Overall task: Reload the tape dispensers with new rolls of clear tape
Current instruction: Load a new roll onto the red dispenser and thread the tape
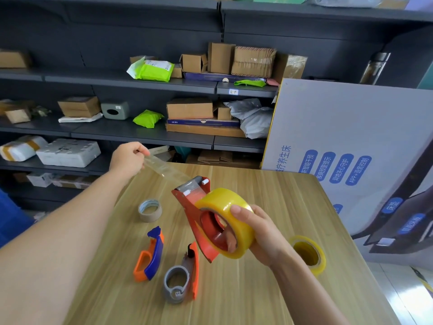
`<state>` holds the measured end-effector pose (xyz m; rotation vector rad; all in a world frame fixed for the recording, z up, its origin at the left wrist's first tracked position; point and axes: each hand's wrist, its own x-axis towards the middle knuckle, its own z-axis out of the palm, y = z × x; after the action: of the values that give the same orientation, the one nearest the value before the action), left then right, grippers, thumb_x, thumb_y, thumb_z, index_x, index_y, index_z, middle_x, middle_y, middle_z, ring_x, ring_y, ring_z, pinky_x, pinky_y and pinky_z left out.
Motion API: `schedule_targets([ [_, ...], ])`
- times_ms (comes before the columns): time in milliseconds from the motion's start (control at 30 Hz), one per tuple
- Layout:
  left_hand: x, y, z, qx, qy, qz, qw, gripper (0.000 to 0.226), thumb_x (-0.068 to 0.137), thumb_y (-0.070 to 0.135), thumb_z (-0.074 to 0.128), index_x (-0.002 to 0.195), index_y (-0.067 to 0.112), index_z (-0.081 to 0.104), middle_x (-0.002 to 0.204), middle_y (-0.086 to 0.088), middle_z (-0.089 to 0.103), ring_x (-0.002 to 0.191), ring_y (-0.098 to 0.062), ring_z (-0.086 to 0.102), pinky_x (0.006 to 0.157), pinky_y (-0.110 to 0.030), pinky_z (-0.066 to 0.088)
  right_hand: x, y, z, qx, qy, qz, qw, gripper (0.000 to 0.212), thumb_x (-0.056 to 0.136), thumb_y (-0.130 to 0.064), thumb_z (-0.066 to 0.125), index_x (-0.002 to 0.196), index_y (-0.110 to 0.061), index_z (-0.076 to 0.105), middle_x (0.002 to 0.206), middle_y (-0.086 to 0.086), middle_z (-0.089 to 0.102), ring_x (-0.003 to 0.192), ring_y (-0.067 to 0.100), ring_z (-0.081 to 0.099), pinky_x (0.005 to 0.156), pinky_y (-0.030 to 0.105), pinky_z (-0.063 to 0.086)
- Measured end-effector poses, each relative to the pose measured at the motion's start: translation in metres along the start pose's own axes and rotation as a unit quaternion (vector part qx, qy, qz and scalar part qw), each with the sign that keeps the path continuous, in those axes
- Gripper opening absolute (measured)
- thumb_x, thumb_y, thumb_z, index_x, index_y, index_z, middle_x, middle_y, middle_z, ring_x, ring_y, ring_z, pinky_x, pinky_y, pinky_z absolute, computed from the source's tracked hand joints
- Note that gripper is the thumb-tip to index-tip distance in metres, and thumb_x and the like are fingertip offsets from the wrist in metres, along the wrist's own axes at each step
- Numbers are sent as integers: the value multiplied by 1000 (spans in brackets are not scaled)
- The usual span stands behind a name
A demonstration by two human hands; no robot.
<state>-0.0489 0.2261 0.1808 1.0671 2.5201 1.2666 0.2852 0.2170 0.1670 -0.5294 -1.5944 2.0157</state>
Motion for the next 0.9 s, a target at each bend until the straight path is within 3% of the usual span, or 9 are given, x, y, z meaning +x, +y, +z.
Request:
schedule_targets([
  [200,-26,-6,24,-33,-69,-54,996,34,89,-5,37,79,15,61,70,-7,61,61,-19,56,55,-29,48,7,4,-1,53,61,-33,996,46,73,-48,62,58,-5,66,46,14,57,47,24,53,63,30,51],
  [367,-63,-12,54,-112,-186,-110,970,29,85,-11,37,86,7,60,62,-10,54,54,-20,49,45,-27,39,16,1,3,83,124,-51,988,54,71,-52,61,66,2,65,45,12,55,46,21,53,66,34,47],
  [533,-106,3,79,-213,-269,-202,917,27,91,-6,41,78,9,59,59,-9,55,48,-18,54,53,-29,44,25,-2,7,128,185,-72,972,40,81,-44,56,68,-9,70,48,11,54,47,20,51,59,34,43],
  [633,-127,9,86,-253,-295,-201,899,19,93,4,44,86,10,61,75,-11,61,62,-20,57,61,-31,47,27,-1,11,132,202,-71,968,37,81,-44,61,58,-17,72,50,8,55,48,19,51,59,33,42],
  [767,-141,16,94,-298,-307,-233,873,19,94,17,49,96,11,66,84,-10,66,70,-20,58,58,-27,47,31,2,14,149,221,-64,962,39,78,-46,58,57,-14,70,53,9,56,49,20,53,59,34,46],
  [900,-151,18,95,-361,-326,-263,834,19,94,17,46,94,11,64,84,-8,66,70,-19,60,60,-30,48,33,3,16,157,238,-58,957,44,91,-39,55,63,-7,66,54,10,58,50,19,55,58,32,50],
])
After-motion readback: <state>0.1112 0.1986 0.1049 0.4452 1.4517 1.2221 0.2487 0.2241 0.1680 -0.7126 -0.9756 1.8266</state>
